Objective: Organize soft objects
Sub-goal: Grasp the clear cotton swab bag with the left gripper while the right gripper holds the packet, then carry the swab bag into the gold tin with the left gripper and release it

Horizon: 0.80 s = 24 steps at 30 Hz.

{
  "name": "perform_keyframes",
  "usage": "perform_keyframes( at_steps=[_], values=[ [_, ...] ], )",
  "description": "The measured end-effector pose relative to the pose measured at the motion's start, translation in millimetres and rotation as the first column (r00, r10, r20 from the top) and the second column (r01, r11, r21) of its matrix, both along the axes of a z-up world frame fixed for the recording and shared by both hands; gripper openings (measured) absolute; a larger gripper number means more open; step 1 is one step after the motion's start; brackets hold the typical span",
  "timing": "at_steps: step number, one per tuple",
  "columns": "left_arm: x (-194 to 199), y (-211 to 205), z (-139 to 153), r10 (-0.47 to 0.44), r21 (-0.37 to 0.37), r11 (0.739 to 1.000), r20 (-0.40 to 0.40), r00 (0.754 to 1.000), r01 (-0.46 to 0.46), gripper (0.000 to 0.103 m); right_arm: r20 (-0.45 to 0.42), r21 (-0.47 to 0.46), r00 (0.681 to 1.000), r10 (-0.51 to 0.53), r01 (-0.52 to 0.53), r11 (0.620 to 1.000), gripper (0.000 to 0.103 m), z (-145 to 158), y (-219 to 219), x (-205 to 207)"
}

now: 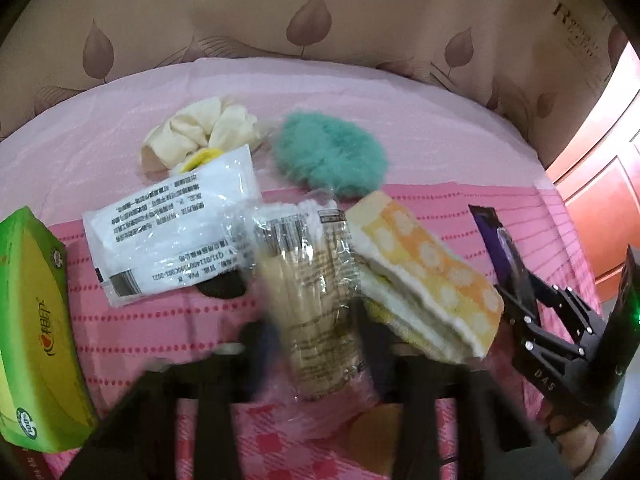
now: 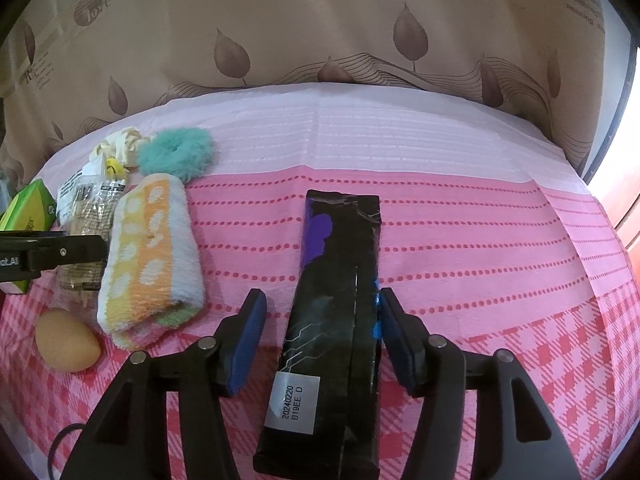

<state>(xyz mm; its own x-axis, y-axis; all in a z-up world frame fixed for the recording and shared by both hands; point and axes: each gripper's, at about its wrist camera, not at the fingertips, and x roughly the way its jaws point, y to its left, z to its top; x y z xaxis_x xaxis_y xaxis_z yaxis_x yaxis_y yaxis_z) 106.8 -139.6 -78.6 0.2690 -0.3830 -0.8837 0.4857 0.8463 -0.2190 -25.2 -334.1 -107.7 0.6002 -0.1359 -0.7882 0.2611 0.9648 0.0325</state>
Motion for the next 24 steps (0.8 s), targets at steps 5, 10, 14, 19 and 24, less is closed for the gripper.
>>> perform_keyframes(
  at_steps=[5,10,14,19,24],
  values=[
    [-8,5,9,-0.007,-0.012,1.000,0.034,0.999,0.008,0.022,0.000,-0.001,1.000,0.000,0.000,1.000,0.056,0,0,0],
    [-18,12,21,-0.018,-0.008,1.000,0.071,0.997,0.019,0.020,-0.003,-0.005,1.000,0.000,0.000,1.000,0.056,0,1,1],
    [-24,16,29,-0.015,-0.005,1.000,0.099,0.995,0.016,0.020,-0.004,-0.008,1.000,0.000,0.000,1.000,0.056,0,2,1],
    [-28,24,36,-0.002,0.003,1.000,0.128,0.992,0.001,0.020,-0.004,-0.007,1.000,0.000,0.000,1.000,0.056,0,1,1],
    [-31,34,43,0.015,0.031,0.999,0.143,0.990,-0.020,0.020,-0.004,-0.008,1.000,0.000,0.000,1.000,0.056,0,2,1]
  ],
)
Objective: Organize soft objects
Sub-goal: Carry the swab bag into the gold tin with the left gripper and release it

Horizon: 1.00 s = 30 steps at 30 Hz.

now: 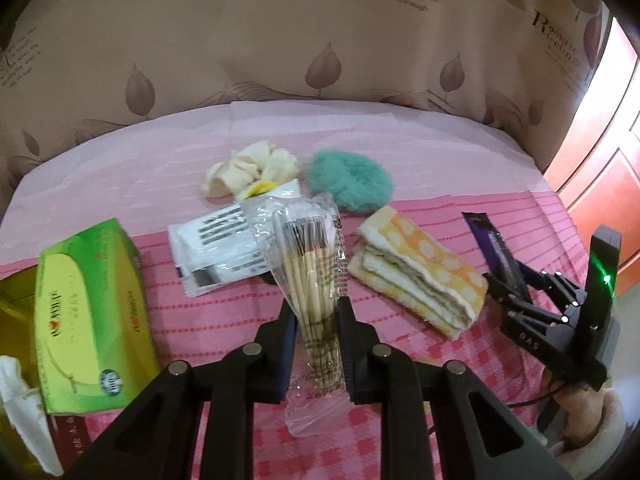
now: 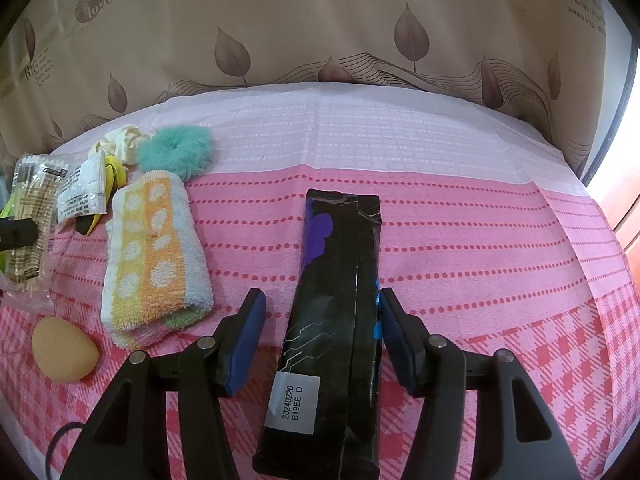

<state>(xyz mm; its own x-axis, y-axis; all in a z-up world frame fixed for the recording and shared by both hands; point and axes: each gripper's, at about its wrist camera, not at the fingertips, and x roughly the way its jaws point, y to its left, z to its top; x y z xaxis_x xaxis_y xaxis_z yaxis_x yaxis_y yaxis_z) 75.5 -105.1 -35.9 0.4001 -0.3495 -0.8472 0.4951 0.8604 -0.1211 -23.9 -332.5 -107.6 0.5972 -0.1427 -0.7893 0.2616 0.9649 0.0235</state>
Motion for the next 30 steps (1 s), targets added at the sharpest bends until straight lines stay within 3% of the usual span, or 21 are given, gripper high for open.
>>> perform_keyframes(
  at_steps=[6,10,23,30],
  values=[
    [-3,15,7,0.029,0.018,0.999,0.016,0.999,-0.029,0.020,0.001,0.000,1.000,-0.002,0.002,1.000,0.053,0,0,0],
    [-5,26,14,0.053,0.034,0.998,0.032,0.998,-0.054,0.020,0.009,0.004,1.000,0.000,0.000,1.000,0.044,2,-2,-2],
    [-4,86,34,0.158,0.046,0.986,0.069,0.985,-0.162,0.020,0.008,0.002,1.000,0.000,0.000,1.000,0.043,2,-2,-1],
    [1,130,52,0.230,0.075,0.968,0.118,0.966,-0.240,0.020,0.008,0.002,1.000,0.000,0.000,1.000,0.044,2,-2,-1]
  ],
)
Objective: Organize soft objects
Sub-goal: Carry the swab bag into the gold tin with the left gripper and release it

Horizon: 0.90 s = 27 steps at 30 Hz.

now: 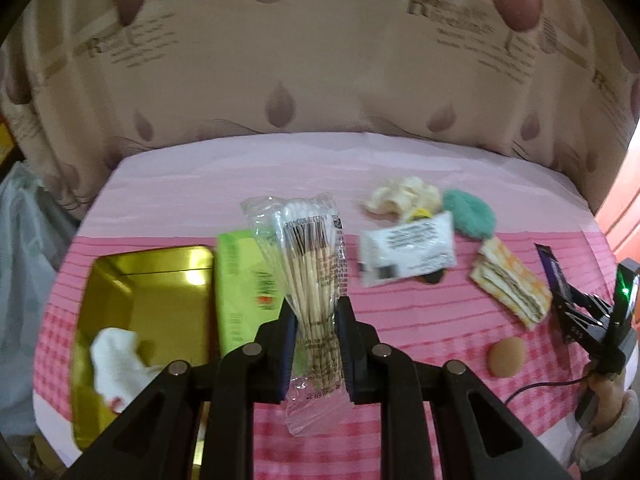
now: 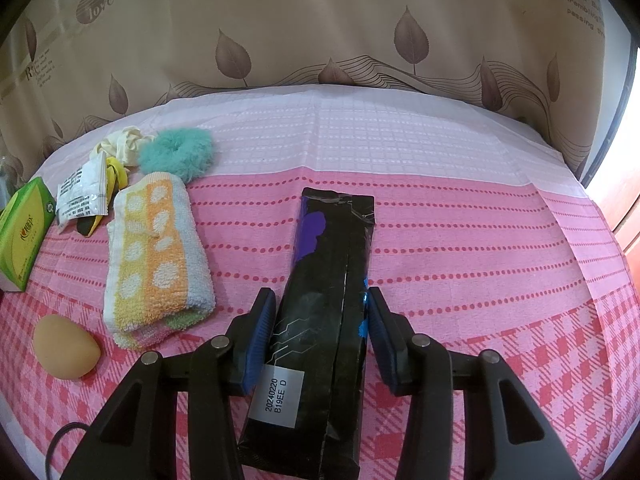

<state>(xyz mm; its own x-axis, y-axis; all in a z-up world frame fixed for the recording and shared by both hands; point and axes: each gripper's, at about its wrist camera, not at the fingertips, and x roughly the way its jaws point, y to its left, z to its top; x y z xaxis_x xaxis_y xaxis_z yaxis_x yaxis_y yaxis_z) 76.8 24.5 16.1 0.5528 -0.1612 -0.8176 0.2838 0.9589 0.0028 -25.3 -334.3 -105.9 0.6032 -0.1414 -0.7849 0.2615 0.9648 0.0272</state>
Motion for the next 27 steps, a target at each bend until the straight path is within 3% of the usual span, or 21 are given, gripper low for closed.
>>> perform_keyframes(
  at_steps=[9,17,27],
  values=[
    [17,68,8,0.128,0.067,0.989,0.032,0.991,-0.130,0.020,0.000,-0.001,1.000,-0.001,0.001,1.000,0.044,0,1,0],
    [47,119,-19,0.231,0.128,0.965,-0.009,0.973,-0.228,0.020,-0.001,-0.003,1.000,-0.002,0.002,1.000,0.044,0,0,0],
    [68,142,-52,0.276,0.150,0.953,-0.070,0.958,-0.264,0.020,-0.002,-0.004,1.000,-0.002,0.002,1.000,0.044,0,0,-1]
  ],
)
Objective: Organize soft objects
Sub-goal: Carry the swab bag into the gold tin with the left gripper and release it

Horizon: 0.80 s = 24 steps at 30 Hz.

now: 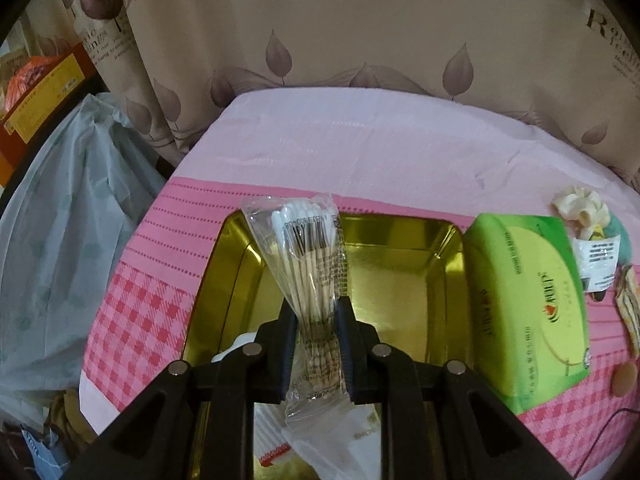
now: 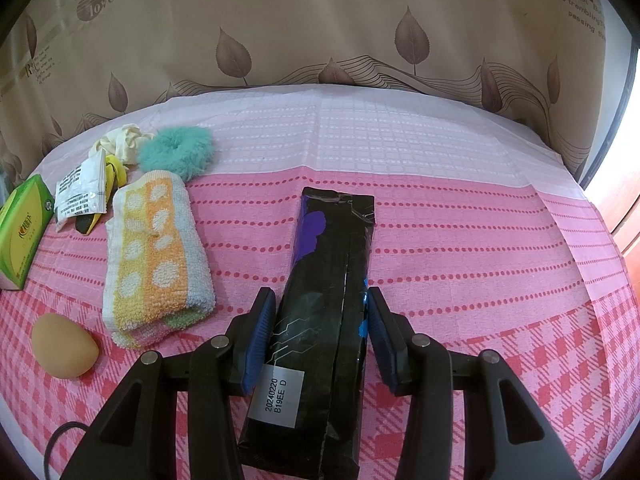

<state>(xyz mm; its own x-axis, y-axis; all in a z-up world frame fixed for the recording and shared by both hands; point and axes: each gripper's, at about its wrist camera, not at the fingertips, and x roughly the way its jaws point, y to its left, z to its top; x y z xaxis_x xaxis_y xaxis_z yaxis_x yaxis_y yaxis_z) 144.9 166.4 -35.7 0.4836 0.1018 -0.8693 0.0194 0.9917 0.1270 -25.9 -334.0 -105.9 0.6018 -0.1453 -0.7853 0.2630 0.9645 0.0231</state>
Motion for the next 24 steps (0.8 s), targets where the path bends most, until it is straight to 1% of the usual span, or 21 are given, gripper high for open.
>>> perform_keyframes(
  at_steps=[8,10,12,13,17,21,24],
  values=[
    [3,6,-17,0.011,0.012,1.000,-0.047,0.999,-0.011,0.021,0.000,-0.001,1.000,0.000,0.000,1.000,0.044,0,0,0],
    [2,9,-19,0.020,0.009,1.000,-0.047,0.999,-0.020,0.022,0.000,-0.001,1.000,-0.001,0.001,1.000,0.044,0,0,0],
    [1,10,-17,0.028,0.007,1.000,-0.046,0.999,-0.028,0.027,-0.001,-0.001,1.000,-0.001,0.001,1.000,0.044,0,-1,0],
    [1,12,-16,0.036,0.009,0.999,-0.045,0.998,-0.035,0.028,-0.001,-0.001,1.000,-0.001,0.001,1.000,0.044,0,0,0],
    [-3,14,-9,0.039,0.006,0.999,-0.030,0.999,-0.038,0.033,-0.001,-0.001,1.000,-0.001,0.001,1.000,0.044,0,1,0],
    [-12,17,1,0.051,0.002,0.999,0.001,0.999,-0.051,0.034,-0.001,-0.002,1.000,-0.001,0.001,1.000,0.044,0,2,0],
    [-26,17,10,0.075,-0.009,0.997,0.040,0.996,-0.075,0.034,-0.002,-0.003,1.000,-0.001,0.001,1.000,0.044,0,0,-1]
  ],
)
